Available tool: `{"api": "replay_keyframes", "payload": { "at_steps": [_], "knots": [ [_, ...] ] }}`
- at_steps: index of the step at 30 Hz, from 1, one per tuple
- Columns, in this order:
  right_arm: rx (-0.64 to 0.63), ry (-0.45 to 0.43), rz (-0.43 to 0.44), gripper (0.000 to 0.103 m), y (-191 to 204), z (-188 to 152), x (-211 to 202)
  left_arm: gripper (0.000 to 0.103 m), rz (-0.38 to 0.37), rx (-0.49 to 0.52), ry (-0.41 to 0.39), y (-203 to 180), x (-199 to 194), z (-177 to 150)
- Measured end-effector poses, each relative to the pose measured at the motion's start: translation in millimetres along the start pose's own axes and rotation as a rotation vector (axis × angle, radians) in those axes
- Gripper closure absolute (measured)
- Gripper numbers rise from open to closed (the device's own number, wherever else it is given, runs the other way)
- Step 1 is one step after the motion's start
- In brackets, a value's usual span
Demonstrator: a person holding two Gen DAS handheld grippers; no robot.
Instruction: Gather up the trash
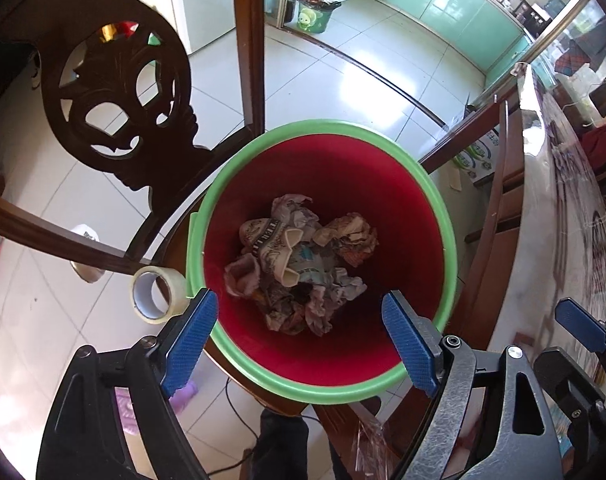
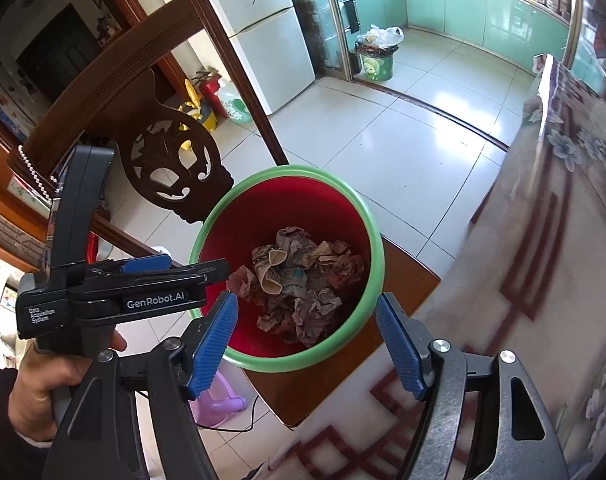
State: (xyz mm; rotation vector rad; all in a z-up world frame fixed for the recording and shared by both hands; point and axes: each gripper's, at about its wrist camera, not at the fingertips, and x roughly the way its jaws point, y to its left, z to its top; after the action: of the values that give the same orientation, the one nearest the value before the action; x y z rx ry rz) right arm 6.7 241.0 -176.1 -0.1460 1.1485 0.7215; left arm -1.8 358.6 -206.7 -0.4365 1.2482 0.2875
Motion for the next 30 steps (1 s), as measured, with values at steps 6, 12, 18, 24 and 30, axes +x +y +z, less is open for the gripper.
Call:
{"api": "replay_keyframes", "payload": {
  "at_steps": [6,12,18,24,30],
  "knots": [
    [0.033,-0.114,-0.017,0.032,-7,-17,-58,0.019,-0.016,0.025,-0.107,-24,-49,-17],
    [0.065,-0.244,-0.045,0.031,-19,-48,-126,0.018,-0.012,0.041,-0.272,-59,-121,-57],
    [0.062,-0.354,-0.058,0.024,-30,-98,-201,0.01,-0.022,0.071,-0.386,-97,-177,-110],
    [0.076,-0.44,-0.062,0.021,-42,-146,-262,0.005,-0.034,0.105,-0.478,-128,-223,-156],
    [0.08,-0.549,-0.099,0.021,-50,-183,-321,0.001,-0.023,0.105,-0.598,-149,-263,-189]
  ]
}}
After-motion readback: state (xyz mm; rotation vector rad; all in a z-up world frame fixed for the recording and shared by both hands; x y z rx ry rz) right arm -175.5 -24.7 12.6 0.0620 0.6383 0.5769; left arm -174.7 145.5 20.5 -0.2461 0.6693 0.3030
